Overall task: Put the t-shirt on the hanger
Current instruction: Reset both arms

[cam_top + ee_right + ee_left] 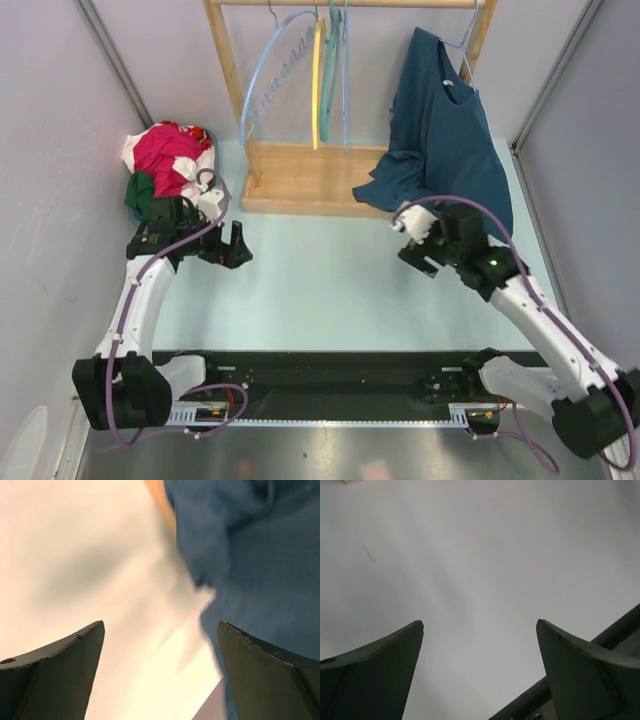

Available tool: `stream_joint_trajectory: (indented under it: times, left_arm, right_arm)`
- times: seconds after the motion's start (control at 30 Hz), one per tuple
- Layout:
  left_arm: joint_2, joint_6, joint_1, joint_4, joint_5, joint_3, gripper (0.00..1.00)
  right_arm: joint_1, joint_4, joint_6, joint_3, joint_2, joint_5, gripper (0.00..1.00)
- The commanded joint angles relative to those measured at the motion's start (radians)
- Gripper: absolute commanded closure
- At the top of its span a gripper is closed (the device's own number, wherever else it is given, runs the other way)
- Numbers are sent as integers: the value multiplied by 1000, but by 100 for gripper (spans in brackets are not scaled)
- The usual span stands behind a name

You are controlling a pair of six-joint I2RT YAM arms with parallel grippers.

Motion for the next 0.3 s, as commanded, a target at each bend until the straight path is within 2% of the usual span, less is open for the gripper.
stream_joint_trajectory:
  times: [0.0, 0.13, 0.27]
  left_arm:
    - [-90, 116, 8, -15, -136, -25, 0]
    - [-173, 141, 8, -1, -202, -56, 0]
    - [-231, 118, 7, 37, -212, -65, 0]
  right_arm:
    - [-148, -199, 187, -34, -129, -145, 0]
    - [-255, -235, 233, -16, -232, -214, 0]
    - [-358, -265, 263, 1, -310, -265, 0]
